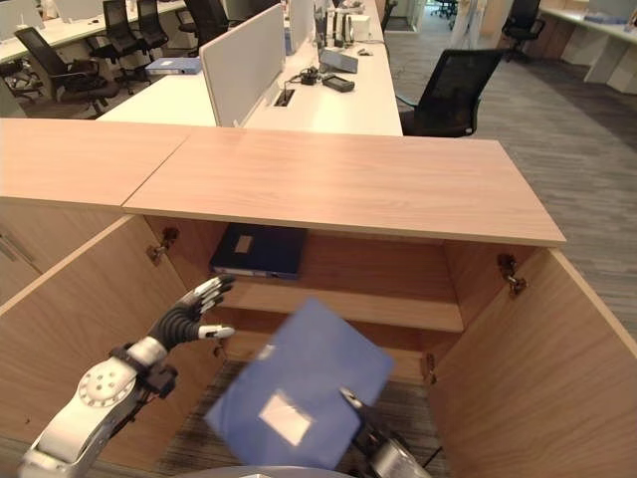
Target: Put the empty folder in the office cabinet
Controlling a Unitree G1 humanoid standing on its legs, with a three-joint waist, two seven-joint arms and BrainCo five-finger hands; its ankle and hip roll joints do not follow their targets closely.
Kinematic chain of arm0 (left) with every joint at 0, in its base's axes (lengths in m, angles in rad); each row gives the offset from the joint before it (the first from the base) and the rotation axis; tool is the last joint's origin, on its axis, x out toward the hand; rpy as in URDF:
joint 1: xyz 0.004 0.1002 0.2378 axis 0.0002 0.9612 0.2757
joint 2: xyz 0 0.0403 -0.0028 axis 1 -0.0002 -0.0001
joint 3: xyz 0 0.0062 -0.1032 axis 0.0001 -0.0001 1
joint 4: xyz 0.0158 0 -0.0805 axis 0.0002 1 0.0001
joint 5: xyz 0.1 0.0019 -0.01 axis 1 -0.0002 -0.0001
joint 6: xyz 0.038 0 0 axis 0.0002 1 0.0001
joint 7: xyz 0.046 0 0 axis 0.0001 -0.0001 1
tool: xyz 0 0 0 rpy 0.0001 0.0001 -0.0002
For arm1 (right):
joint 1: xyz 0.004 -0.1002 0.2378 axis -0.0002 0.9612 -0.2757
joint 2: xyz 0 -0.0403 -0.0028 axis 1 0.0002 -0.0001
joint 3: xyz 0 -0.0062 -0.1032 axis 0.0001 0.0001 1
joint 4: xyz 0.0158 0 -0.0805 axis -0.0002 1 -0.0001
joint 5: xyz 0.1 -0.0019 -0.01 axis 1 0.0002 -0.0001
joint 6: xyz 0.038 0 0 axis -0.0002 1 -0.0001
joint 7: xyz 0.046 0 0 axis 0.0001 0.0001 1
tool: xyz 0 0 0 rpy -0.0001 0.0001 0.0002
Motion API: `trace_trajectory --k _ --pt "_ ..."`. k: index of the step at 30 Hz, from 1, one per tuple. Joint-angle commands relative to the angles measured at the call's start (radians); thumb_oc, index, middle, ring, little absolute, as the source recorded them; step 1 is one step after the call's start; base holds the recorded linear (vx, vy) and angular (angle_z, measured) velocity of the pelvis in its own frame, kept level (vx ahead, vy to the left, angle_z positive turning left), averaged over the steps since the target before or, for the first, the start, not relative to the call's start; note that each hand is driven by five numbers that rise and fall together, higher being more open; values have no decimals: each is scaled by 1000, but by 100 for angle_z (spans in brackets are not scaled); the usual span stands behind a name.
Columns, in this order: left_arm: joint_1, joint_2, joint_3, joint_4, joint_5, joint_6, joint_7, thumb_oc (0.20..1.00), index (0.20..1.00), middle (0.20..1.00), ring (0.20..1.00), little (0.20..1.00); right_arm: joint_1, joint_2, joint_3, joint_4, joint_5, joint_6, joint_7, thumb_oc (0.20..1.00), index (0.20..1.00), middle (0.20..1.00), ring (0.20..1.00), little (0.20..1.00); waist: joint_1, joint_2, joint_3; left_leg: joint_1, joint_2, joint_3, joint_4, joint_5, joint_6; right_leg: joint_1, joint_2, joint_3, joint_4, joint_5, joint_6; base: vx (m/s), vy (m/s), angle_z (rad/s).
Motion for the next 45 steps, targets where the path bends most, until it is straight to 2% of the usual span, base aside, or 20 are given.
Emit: trace_trajectory --k 1,9,10,11,12,15,18,22,25,30,32,34,35,36,39,40,41,42,43,45 --pt "-37 -23 74 47 -1 14 59 1000 1000 1000 1000 1000 -46 55 7 -190 44 -15 40 200 200 200 200 200 -15 -43 36 -1 26 0 12 -43 -27 43 45 -64 8 -142 -10 -15 -186 6" --pt "53 -127 130 168 4 52 124 1000 1000 1000 1000 1000 -5 3 -37 -225 15 -17 9 200 200 200 200 200 -18 -47 56 8 83 -5 23 -6 -47 55 106 -41 8 -169 -53 9 -157 8" --pt "66 -139 137 175 4 57 129 1000 1000 1000 1000 1000 -4 -5 -42 -236 8 -17 4 200 200 200 200 200 -13 -52 71 -21 82 -3 93 -21 -44 58 104 -38 8 -168 -58 -115 -156 -6" --pt "86 -149 157 171 1 65 141 1000 1000 1000 1000 1000 -3 -25 -51 -276 -3 -20 -4 200 200 200 200 200 0 -59 118 -131 60 -18 305 -33 -38 63 95 -41 8 -160 -70 -163 -204 -8" --pt "94 -153 158 168 1 67 151 1000 1000 1000 1000 1000 -5 -31 -49 -284 -6 -26 -8 200 200 200 200 200 8 -60 143 -190 45 -41 399 10 -28 66 95 -49 8 -155 -80 -153 -182 -10" --pt "106 -168 159 179 -24 67 164 1000 1000 1000 1000 1000 -30 -37 -41 -283 -4 -39 -23 200 200 200 200 200 28 -58 164 -308 1 -49 501 80 11 69 91 -72 8 -163 -91 -33 -52 0" --pt "125 -183 148 220 -39 82 164 1000 1000 1000 1000 1000 -60 -39 -41 -272 -24 -38 -34 200 200 200 200 200 43 -58 167 -372 -48 -30 407 57 10 72 71 -80 8 -164 -78 42 59 21" --pt "78 -224 93 333 -93 95 224 1000 1000 1000 1000 1000 -130 -17 -35 -213 -2 -54 -85 200 200 200 200 200 61 -26 173 -409 -44 -62 196 141 -5 79 75 -71 8 -177 -68 72 111 18" --pt "73 -251 52 379 -165 101 237 1000 1000 1000 1000 1000 -138 0 -30 -157 0 -40 -88 200 200 200 200 200 58 -1 132 -325 -22 -84 79 147 -6 95 78 -55 8 -200 -47 227 212 -1" --pt "80 -233 1 389 -222 114 239 1000 1000 1000 1000 1000 -128 11 -18 -119 -7 -31 -93 200 200 200 200 200 58 0 104 -304 -27 -66 102 112 4 97 36 -39 8 -210 -27 190 230 -28" --pt "81 -215 -23 404 -230 126 254 1000 1000 1000 1000 1000 -136 26 -20 -87 2 -34 -109 200 200 200 200 200 63 -2 99 -309 -60 -44 130 57 34 85 -15 -26 8 -204 5 186 397 -9" --pt "80 -211 -28 414 -228 128 256 1000 1000 1000 1000 1000 -143 32 -22 -77 3 -36 -115 200 200 200 200 200 63 -2 90 -313 -71 -38 132 44 44 75 -30 -23 8 -197 16 119 280 -35" --pt "86 -205 -32 434 -227 136 267 1000 1000 1000 1000 1000 -150 47 -29 -70 0 -37 -130 200 200 200 200 200 67 -3 79 -296 -104 -18 131 9 72 73 -75 -12 9 -176 42 112 239 -45" --pt "86 -205 -32 434 -227 136 267 1000 1000 1000 1000 1000 -150 47 -30 -70 0 -37 -130 200 200 200 200 200 67 -2 76 -300 -103 -18 130 11 72 70 -74 -12 10 -174 42 198 453 -27" --pt "95 -196 -25 469 -202 150 285 1000 1000 1000 1000 1000 -154 73 -18 -87 -32 -30 -138 200 200 200 200 200 69 14 87 -248 -134 28 129 -45 126 -39 -144 -9 253 -147 76 105 329 -29" --pt "94 -196 -25 469 -202 150 285 1000 1000 1000 1000 1000 -154 73 -18 -87 -32 -30 -138 200 200 200 200 200 70 15 84 -252 -133 29 128 -44 126 -43 -143 -8 252 -145 76 19 234 -54" --pt "101 -183 -29 479 -199 157 281 1000 1000 1000 1000 1000 -144 79 8 -120 -44 -18 -133 200 200 200 200 200 61 22 105 -229 -136 52 135 -68 144 -90 -169 -35 363 -103 74 68 204 -51" --pt "106 -182 -33 505 -210 160 282 1000 1000 1000 1000 1000 -139 76 25 -141 -48 -19 -129 200 200 200 200 200 60 28 116 -209 -133 59 139 -97 146 -111 -189 -67 431 -111 71 88 324 -67" --pt "123 -189 -41 518 -236 160 282 1000 1000 1000 1000 1000 -124 74 50 -203 -54 -11 -120 200 200 200 200 200 57 38 132 -191 -121 87 150 -121 150 -158 -225 -160 479 -104 62 85 213 -52" --pt "135 -185 -47 512 -261 155 277 1000 1000 1000 1000 1000 -130 63 73 -245 -58 -6 -113 200 200 200 200 200 52 39 148 -175 -108 114 160 -139 145 -189 -215 -217 405 -110 61 28 64 -70"
